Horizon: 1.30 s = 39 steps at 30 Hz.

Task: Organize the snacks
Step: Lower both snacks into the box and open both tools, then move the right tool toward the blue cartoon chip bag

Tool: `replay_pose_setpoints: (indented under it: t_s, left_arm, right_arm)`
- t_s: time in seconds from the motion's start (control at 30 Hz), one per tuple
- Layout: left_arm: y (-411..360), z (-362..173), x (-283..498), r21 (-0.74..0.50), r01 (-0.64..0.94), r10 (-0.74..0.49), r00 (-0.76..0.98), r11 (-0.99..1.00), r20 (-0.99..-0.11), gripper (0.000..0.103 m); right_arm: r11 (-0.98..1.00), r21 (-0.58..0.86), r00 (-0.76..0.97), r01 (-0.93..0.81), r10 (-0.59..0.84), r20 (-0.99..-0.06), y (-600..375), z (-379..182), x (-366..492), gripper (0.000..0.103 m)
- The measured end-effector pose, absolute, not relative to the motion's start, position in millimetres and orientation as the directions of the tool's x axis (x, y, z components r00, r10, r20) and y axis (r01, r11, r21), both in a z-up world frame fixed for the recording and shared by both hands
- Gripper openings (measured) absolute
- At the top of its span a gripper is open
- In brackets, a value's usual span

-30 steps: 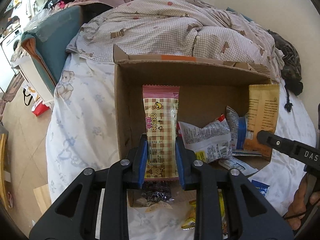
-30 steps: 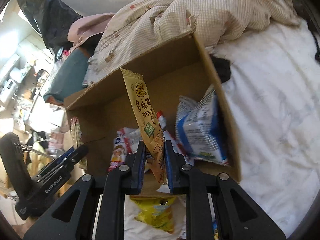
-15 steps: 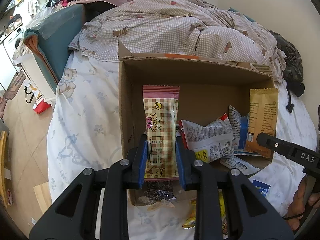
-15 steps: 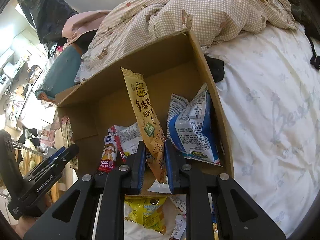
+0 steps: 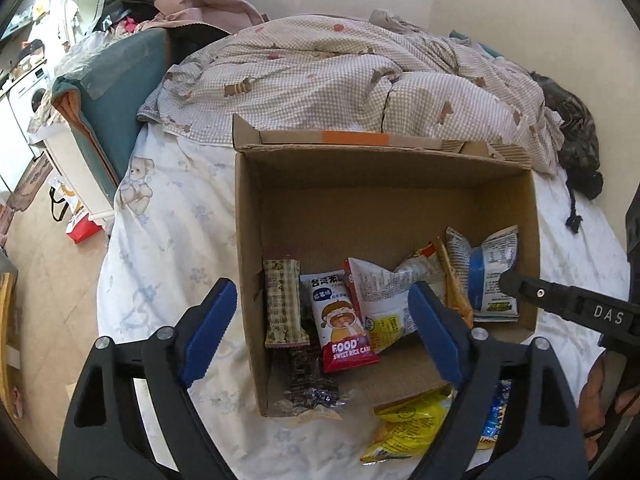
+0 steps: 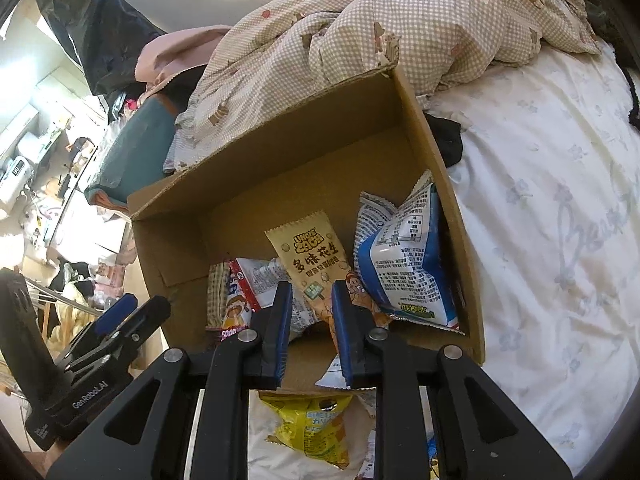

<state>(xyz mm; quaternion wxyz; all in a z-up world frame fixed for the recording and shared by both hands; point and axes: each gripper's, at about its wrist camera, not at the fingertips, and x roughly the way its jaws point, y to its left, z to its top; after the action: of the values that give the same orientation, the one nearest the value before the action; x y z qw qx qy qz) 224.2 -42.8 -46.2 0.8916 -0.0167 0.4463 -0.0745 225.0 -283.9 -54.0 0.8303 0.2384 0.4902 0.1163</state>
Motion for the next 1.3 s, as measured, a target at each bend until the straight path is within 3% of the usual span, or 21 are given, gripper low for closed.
replay_pose_setpoints:
  t_s: [0.03,0.1,0.6,0.67,0.77,0.93,1.3]
  left_arm:
    - [-43,-46,224,-0.099,0.120,-0.151,0.591,0.988,-0.792,0.085]
    - [-43,-46,223,-0.099,0.121,-0.151,0.593,0.988,-0.791,0.085]
    - [-25,-28,210,-0.134,0.057,-0.138,0.651,0.989,-0.746,0.086]
    - [-21,-20,204,-0.140,0.045,-0.133,0.673,0.989,-0.727,0.095]
    - [-16,-6,193,-0.151,0.041,-0.136,0.705,0.988,-0.697,0.098]
    - [-16,10,169,-0.139,0.058,-0.136,0.734,0.989,-0.665,0.100]
    - [-9,10,127,-0.129,0.023,-0.105,0.724,0.991,-0.682,0.100]
  right_arm:
    - [0.856,0.516,0.497,0.046,0.428,-0.755,-285,-54,224,0.051]
    - [0.847,0.530,0.517,0.053,0.430,-0.740,-289,-52,222,0.064]
    - [0.828,0.558,0.554,0.044,0.445,-0.703,-300,-31,211,0.065]
    - [0.820,0.571,0.555,0.040,0.457,-0.695,-303,-27,204,0.065]
    - [0.810,0.585,0.573,0.045,0.458,-0.679,-309,-16,188,0.066]
    - [0.823,0.566,0.626,0.055,0.413,-0.661,-319,-2,160,0.091]
    - [0.823,0.555,0.612,0.124,0.377,-0.695,-336,-11,117,0.094]
